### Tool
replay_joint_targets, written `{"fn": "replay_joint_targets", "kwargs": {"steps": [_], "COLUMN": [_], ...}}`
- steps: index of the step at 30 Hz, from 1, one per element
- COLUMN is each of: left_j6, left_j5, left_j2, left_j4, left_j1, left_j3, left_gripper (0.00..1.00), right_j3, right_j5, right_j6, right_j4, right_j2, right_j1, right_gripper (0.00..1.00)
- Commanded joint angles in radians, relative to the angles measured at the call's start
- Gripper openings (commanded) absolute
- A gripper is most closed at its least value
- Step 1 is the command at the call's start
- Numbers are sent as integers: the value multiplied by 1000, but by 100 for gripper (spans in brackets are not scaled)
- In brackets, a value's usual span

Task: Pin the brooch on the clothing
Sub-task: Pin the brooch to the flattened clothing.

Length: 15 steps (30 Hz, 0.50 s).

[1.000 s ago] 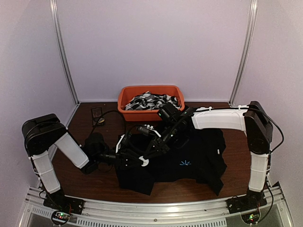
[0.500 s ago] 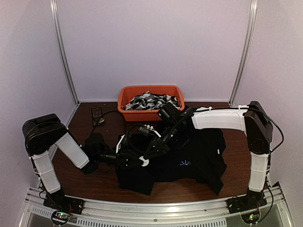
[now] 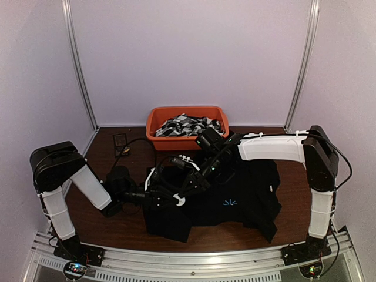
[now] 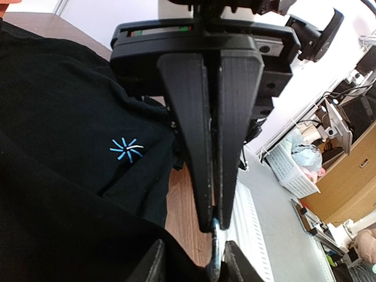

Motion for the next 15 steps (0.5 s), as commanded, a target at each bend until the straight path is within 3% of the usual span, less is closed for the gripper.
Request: {"fn": "replay_joint_targets", "kwargs": {"steps": [1,15], "left_j6": [32,59], "left_j5": [-123,-140], "left_j2": [20,12], "left_j4": [256,170], "left_j1": [6,-1], "left_j3": [3,25], "left_gripper": [34,28], "right_j3": [20,22], "right_j5": [-58,-52], "right_j6": [-3,3], "right_j4": [-11,-8], "right_j2": [1,3], "right_j1": [14,15], "right_gripper": [0,0]}}
